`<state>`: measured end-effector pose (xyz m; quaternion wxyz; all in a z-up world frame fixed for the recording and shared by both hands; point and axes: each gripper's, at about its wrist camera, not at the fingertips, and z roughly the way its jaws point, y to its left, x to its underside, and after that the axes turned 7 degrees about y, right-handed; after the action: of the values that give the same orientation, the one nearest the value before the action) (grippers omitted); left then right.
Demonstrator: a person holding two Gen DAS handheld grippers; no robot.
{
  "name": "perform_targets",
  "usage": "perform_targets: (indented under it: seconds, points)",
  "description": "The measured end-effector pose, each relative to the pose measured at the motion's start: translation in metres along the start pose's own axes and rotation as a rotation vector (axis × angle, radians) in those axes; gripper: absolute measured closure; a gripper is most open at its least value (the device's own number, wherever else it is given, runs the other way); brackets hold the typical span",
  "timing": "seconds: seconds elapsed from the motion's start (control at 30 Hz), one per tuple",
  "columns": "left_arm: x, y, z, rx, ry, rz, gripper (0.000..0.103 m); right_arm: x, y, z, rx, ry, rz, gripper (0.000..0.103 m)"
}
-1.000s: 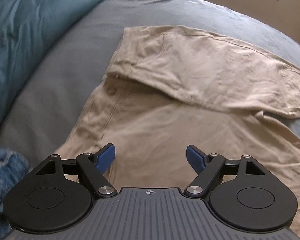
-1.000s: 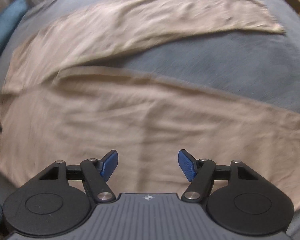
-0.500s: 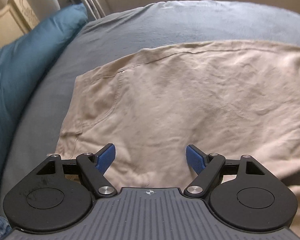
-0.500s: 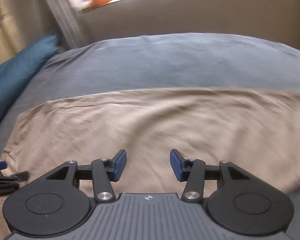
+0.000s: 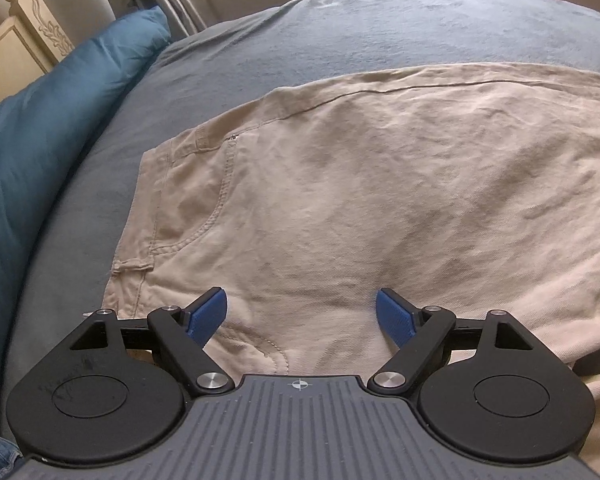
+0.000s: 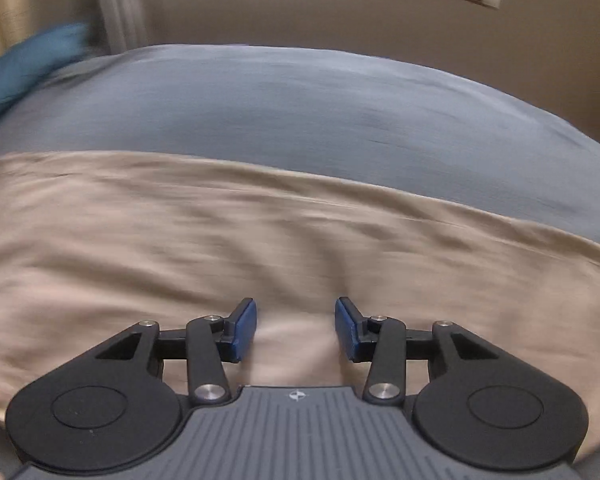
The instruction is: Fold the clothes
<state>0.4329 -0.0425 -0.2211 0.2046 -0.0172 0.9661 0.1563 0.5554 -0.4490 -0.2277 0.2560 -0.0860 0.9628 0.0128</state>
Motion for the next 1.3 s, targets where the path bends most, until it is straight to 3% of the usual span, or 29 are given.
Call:
perform_targets:
  seconds: [0.13,0.23,0.33,0.4,0.47,0.57,0.67,0.8,0.87,0.93,1.0,1.07,1.1,1.17,1.23,1.3]
  points:
    - [-0.001,0.000,0.000,0.002,0.006,0.008,0.020,-0.003,-0.081,0.004,0.129,0.005,0.175,0.056]
    - [-0.001,0.002,-0.001,0.003,0.011,0.011,0.020,-0.004,-0.136,0.006,0.165,0.001,0.379,0.054]
    - [-0.001,0.003,-0.001,0.001,0.021,0.004,0.020,-0.005,-0.174,0.005,0.259,0.003,0.525,0.058]
    - [-0.002,0.003,0.000,-0.003,0.028,-0.002,0.020,0.000,-0.204,0.003,0.277,0.004,0.649,0.060]
    - [-0.002,0.002,0.000,-0.012,0.036,-0.005,0.020,-0.001,-0.219,0.001,0.338,0.020,0.686,0.060]
    - [-0.005,-0.003,0.000,-0.036,0.052,0.004,0.020,-0.007,-0.217,-0.012,0.334,-0.006,0.679,0.059]
    - [-0.007,-0.006,0.000,-0.053,0.072,0.011,0.019,-0.017,-0.189,-0.024,0.133,-0.048,0.570,0.059]
    - [-0.011,-0.010,0.000,-0.071,0.081,0.059,0.019,-0.042,-0.138,-0.001,-0.002,0.048,0.383,0.060]
    - [-0.010,-0.011,0.002,-0.074,0.074,0.105,0.018,-0.059,-0.129,0.024,0.017,0.112,0.384,0.060]
    - [-0.008,-0.011,0.002,-0.067,0.054,0.153,0.017,-0.076,-0.139,0.045,0.100,0.144,0.465,0.061]
    - [-0.006,-0.007,0.001,-0.046,0.043,0.190,0.017,-0.087,-0.158,0.043,0.222,0.117,0.616,0.060]
    - [-0.006,-0.002,0.000,-0.011,0.045,0.214,0.017,-0.084,-0.170,0.027,0.263,0.071,0.745,0.059]
    - [-0.006,0.001,0.001,0.008,0.042,0.222,0.017,-0.078,-0.171,0.016,0.241,0.040,0.786,0.059]
    - [-0.006,0.006,0.005,0.042,0.036,0.233,0.015,-0.061,-0.164,-0.006,0.117,-0.015,0.792,0.059]
    - [-0.007,0.010,0.009,0.065,0.030,0.231,0.011,-0.047,-0.144,-0.014,0.003,0.015,0.690,0.059]
    - [-0.006,0.014,0.012,0.086,0.016,0.207,0.010,-0.027,-0.119,-0.015,-0.008,0.075,0.544,0.059]
